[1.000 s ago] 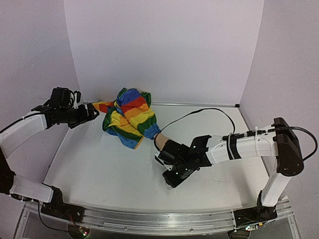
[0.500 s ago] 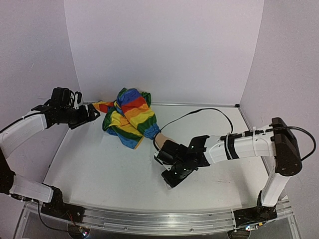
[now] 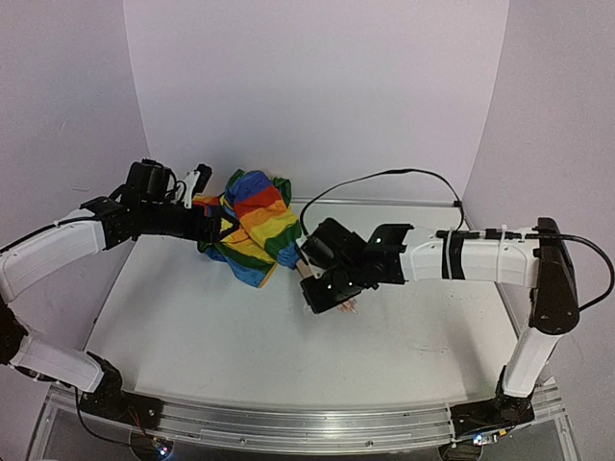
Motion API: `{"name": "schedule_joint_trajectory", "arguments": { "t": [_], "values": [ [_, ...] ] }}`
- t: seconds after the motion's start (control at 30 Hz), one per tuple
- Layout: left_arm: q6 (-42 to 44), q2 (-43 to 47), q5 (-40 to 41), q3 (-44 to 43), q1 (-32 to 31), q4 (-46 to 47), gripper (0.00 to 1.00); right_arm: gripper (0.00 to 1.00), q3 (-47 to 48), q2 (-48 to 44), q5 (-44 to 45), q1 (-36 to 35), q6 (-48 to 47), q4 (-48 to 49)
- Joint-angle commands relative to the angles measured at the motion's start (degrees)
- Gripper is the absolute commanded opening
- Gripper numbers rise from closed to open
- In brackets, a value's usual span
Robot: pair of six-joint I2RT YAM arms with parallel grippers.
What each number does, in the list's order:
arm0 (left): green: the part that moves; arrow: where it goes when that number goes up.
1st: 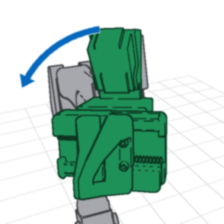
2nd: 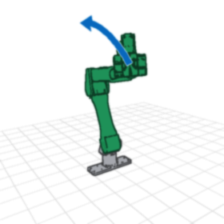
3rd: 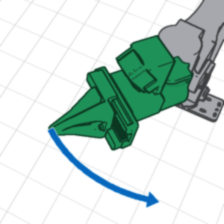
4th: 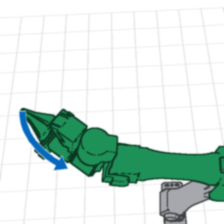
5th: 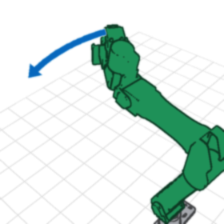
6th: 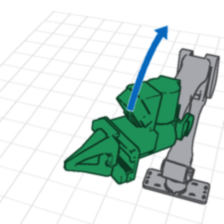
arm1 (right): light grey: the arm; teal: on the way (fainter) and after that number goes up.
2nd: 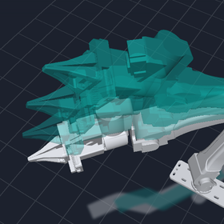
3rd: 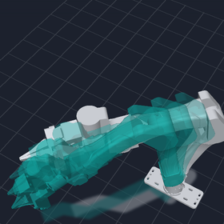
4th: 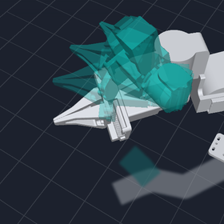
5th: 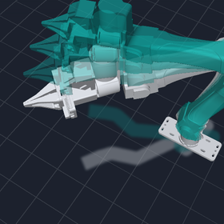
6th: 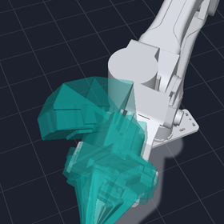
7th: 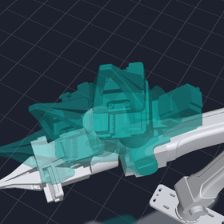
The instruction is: Paint the nails
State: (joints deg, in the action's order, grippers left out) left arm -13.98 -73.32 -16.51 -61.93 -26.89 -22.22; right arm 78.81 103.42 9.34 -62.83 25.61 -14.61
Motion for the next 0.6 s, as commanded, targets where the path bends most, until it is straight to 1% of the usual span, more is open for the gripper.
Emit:
{"name": "schedule_joint_trajectory", "arguments": {
  "t": [0.0,0.13,0.2,0.3,0.37,0.47,0.57],
  "values": [
    [13.30,3.46,-5.54,5.95,-2.26,12.36,0.99,0.00,3.92,-0.86,-0.79,3.49,3.36,3.66],
    [28.44,6.05,-14.18,13.05,-5.08,19.05,1.00,0.00,5.10,-1.08,-5.64,5.58,4.08,8.47],
    [33.38,6.60,-14.52,15.60,-6.74,20.87,0.99,0.00,7.04,-0.39,-7.53,5.76,2.92,9.36],
    [35.73,5.98,-15.52,17.33,-7.99,21.95,0.94,0.00,11.33,2.03,-14.15,5.75,-0.57,10.45],
    [37.66,5.67,-17.27,18.71,-8.81,24.62,0.91,0.00,14.18,4.03,-18.86,5.70,-1.76,10.59],
    [40.03,4.84,-17.05,19.81,-10.23,25.30,0.82,0.00,17.29,6.20,-24.16,5.75,-1.60,11.25],
    [41.65,5.16,-14.85,20.45,-11.14,25.32,0.78,0.00,17.18,5.96,-27.33,5.71,-0.36,14.72]
  ]
}}
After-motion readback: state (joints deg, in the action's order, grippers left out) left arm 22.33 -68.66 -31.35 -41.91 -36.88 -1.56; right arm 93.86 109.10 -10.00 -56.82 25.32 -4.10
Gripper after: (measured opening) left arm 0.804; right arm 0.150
